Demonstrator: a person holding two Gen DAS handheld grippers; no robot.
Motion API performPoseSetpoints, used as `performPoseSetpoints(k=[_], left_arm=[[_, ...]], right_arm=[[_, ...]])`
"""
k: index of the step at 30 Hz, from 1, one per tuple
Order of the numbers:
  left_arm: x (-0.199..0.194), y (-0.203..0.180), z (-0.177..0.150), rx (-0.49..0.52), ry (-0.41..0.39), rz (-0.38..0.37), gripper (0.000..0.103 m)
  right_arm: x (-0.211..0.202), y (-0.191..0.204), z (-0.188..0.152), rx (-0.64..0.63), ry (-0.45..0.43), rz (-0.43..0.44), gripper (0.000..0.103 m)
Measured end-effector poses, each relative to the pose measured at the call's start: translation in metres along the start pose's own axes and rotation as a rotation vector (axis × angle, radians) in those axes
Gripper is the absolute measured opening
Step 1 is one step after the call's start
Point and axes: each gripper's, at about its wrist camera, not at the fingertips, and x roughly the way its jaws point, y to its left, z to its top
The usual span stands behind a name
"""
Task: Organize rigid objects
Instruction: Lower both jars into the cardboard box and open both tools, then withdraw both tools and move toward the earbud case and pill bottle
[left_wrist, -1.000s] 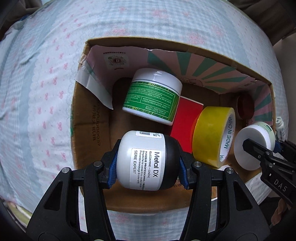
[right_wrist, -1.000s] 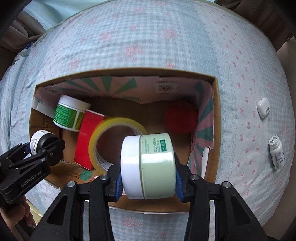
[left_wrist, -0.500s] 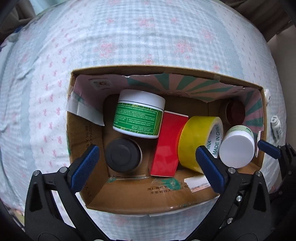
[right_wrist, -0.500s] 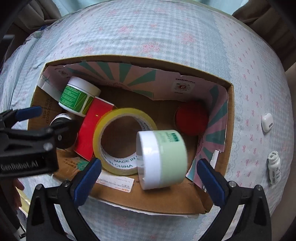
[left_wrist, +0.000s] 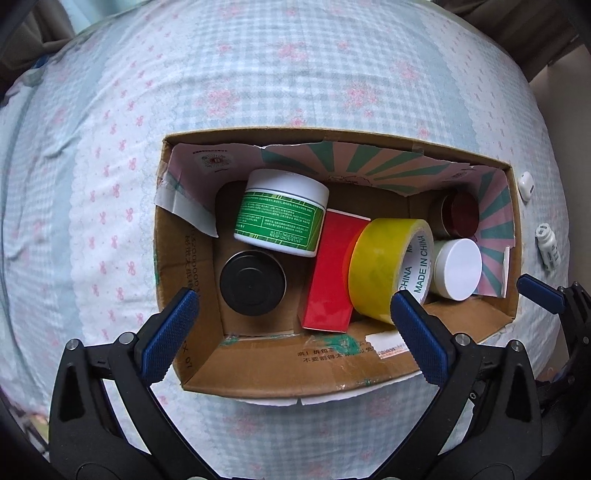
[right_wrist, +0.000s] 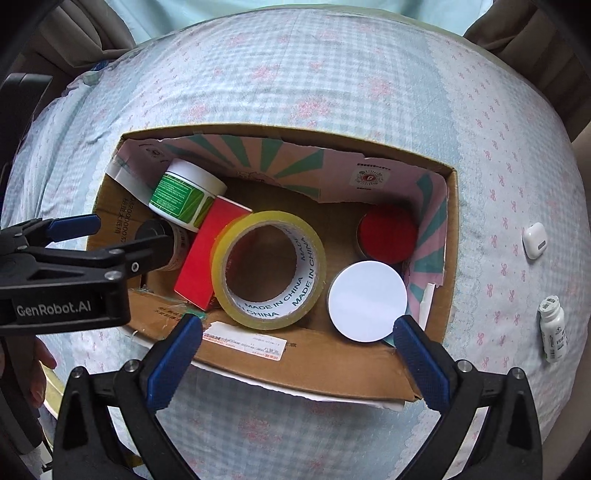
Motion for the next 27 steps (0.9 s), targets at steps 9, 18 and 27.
performPoseSetpoints(k=[9,18,27], left_arm=[[-0.040,-0.007,-0.023,0.012,-0.054,0.018,0.103],[-0.106,-0.017,-0.060,0.110,-0.138,0.030,0.103],[-0.194,-0.065,-0.070,0.246,-0.348,-0.044,0.103]], right_arm=[[-0.041,0.006,-0.016,-0.003,-0.029,0.004,0.103],[-0.123,0.004,-0.050,0.070,-0.150,0.012,0.103],[-0.214,-0.021,-0.083,0.209,-0.300,-0.045,0.103]])
